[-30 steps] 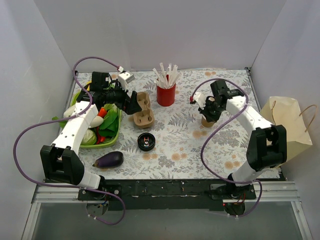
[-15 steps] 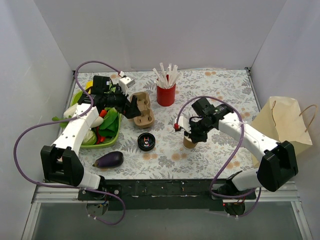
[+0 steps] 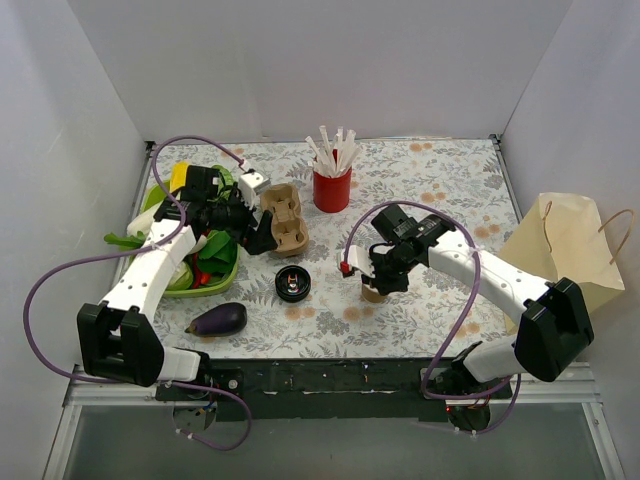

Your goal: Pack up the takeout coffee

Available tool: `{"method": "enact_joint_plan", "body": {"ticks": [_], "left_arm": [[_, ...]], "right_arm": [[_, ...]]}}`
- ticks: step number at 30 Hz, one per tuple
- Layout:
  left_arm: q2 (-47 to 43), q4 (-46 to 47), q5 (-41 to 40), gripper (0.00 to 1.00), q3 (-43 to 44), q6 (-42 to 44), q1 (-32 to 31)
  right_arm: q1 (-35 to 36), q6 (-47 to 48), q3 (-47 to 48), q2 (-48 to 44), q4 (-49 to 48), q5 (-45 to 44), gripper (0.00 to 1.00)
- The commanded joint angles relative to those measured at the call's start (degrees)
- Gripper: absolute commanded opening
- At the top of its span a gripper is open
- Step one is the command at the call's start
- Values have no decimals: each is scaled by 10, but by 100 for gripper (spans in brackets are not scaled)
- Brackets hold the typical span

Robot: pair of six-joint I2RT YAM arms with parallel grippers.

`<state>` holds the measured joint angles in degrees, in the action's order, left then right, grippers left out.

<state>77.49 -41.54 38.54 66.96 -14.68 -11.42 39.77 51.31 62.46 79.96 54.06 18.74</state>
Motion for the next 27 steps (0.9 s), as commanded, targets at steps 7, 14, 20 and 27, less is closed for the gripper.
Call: {"method": "enact_joint_plan", "body": {"ticks": [7,14,20,27], "left_arm": [[-31,-25,7,98,-18,26,-7],[-27,-33,9,98,-33,34,-12],[-25,-42,32,96,-39,33,-44],[-20,-61,-14,83,-63,78,-170]], "right_arm": [[6,23,-7,-6,14,-5,1],[6,39,14,-14,28,-24,46],[-1,1,72,-64,2,-33,55],[-86,-118,100,-88,-70,22,56]]}}
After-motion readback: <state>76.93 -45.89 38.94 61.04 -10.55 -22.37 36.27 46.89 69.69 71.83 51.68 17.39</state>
